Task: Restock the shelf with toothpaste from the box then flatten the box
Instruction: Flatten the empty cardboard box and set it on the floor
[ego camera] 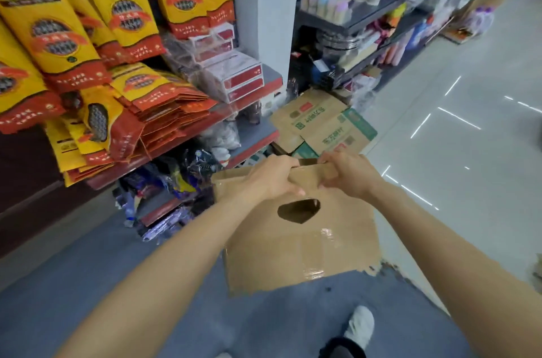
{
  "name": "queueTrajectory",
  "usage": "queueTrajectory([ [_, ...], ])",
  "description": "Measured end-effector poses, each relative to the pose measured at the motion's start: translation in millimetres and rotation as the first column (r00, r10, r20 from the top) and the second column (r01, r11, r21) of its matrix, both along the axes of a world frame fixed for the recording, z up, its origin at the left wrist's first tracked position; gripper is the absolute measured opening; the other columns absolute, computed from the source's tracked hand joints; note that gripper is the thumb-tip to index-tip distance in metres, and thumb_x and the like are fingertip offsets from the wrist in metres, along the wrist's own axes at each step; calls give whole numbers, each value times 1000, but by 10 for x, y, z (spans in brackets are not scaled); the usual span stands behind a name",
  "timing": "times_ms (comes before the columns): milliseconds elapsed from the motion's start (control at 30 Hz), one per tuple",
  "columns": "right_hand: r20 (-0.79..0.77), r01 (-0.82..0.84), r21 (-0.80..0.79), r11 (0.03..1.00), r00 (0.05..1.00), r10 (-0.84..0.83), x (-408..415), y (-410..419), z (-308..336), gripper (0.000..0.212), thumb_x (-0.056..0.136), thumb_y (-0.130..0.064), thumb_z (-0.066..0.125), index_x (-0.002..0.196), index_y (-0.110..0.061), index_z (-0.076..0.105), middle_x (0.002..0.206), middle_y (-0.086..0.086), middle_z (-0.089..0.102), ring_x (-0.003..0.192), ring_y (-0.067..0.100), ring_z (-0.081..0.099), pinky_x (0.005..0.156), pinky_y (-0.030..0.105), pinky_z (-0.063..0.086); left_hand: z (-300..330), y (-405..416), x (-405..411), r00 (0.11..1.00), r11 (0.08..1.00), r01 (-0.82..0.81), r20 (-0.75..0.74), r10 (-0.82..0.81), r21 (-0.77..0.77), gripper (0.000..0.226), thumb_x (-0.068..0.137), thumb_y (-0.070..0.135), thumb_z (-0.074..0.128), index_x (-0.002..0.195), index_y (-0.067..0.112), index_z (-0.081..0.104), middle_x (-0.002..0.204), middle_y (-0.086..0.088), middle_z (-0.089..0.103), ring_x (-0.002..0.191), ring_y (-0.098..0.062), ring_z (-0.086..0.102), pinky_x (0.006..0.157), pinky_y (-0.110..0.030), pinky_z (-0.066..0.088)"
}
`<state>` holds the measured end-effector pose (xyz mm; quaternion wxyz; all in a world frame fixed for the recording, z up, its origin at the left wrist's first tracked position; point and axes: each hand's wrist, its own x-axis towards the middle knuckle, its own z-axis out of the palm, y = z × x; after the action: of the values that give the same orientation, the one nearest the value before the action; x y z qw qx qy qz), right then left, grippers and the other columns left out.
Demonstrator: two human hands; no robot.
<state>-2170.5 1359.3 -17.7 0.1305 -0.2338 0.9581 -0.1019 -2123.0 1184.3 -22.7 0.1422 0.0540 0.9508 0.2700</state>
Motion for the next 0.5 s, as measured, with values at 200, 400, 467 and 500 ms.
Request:
queueTrajectory([
  [200, -33, -155, 22, 988, 987, 155, -1031, 930, 126, 45, 78, -31, 71, 118, -24, 53, 117, 5, 54, 114, 26, 46, 97, 39, 36, 90, 1057, -800, 983, 983, -185, -19, 185, -2, 33, 75, 33, 74, 104, 22, 63, 94, 2, 68, 92, -20, 63, 73, -33, 50],
  [400, -164, -290, 101, 952, 939, 303, -2039, 1582, 315, 45, 79, -35, 68, 119, -21, 51, 118, 4, 50, 116, 25, 41, 97, 39, 32, 150, 1803, -1657, 947, 950, -307, -118, 298, -66, 36, 76, 42, 73, 103, 25, 59, 106, -3, 67, 102, -25, 61, 82, -37, 50],
  [467, -197, -308, 136, 942, 923, 330, -2343, 1713, 246, 42, 80, -36, 68, 116, -22, 51, 116, 2, 51, 114, 23, 42, 97, 39, 32, 85, 1963, -1956, 948, 943, -304, -140, 286, -134, 35, 77, 44, 71, 101, 22, 56, 105, -5, 66, 101, -27, 62, 78, -34, 48],
  [500, -210, -317, 156, 935, 915, 345, -2498, 1769, 186, 41, 80, -37, 67, 115, -22, 50, 115, 1, 51, 113, 23, 43, 97, 39, 33, 36, 2031, -2113, 951, 939, -295, -153, 270, -176, 36, 79, 45, 69, 103, 21, 55, 105, -7, 66, 100, -28, 62, 75, -34, 45],
])
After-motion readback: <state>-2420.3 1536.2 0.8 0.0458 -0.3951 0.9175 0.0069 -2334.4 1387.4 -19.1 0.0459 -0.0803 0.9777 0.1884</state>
